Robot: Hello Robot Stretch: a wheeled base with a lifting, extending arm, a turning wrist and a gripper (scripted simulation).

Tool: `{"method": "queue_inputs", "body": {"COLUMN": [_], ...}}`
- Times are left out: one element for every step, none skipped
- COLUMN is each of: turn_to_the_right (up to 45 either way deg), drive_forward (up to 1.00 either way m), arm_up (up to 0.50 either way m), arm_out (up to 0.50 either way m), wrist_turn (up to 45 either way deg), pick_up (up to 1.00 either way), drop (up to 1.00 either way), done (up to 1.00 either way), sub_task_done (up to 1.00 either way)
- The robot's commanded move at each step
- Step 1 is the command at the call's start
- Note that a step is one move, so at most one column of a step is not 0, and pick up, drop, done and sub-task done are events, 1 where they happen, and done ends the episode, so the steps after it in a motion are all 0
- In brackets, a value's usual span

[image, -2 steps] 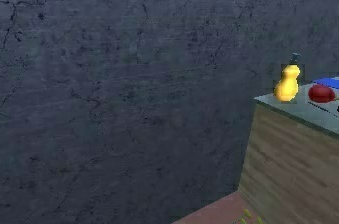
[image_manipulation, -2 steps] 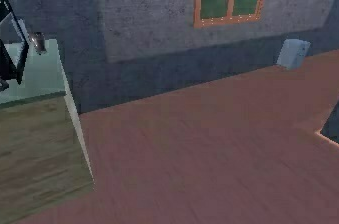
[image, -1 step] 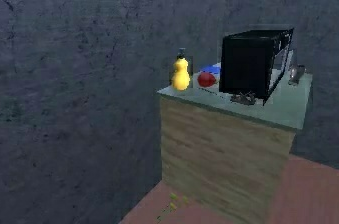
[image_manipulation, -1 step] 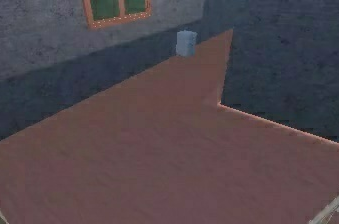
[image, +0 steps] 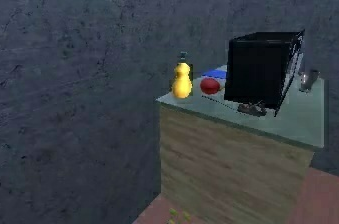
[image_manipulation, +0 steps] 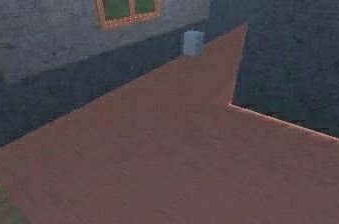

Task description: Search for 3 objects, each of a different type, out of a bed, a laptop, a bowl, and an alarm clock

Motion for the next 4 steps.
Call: {"method": "queue_inputs", "body": {"turn_to_the_right": [45.0,39.0,0.0,45.0], "drive_forward": [0.0,0.0,0.1,0.0], "arm_up": [0.0,0.0,0.0,0.0], "arm_out": [0.0,0.0,0.0,0.0], "wrist_turn": [0.0,0.0,0.0,0.0], "pick_up": [0.0,0.0,0.0,0.0], "drop": [0.0,0.0,0.0,0.0], "done": [0.0,0.0,0.0,0.0], "sub_task_done": [0.0,0.0,0.0,0.0]}}
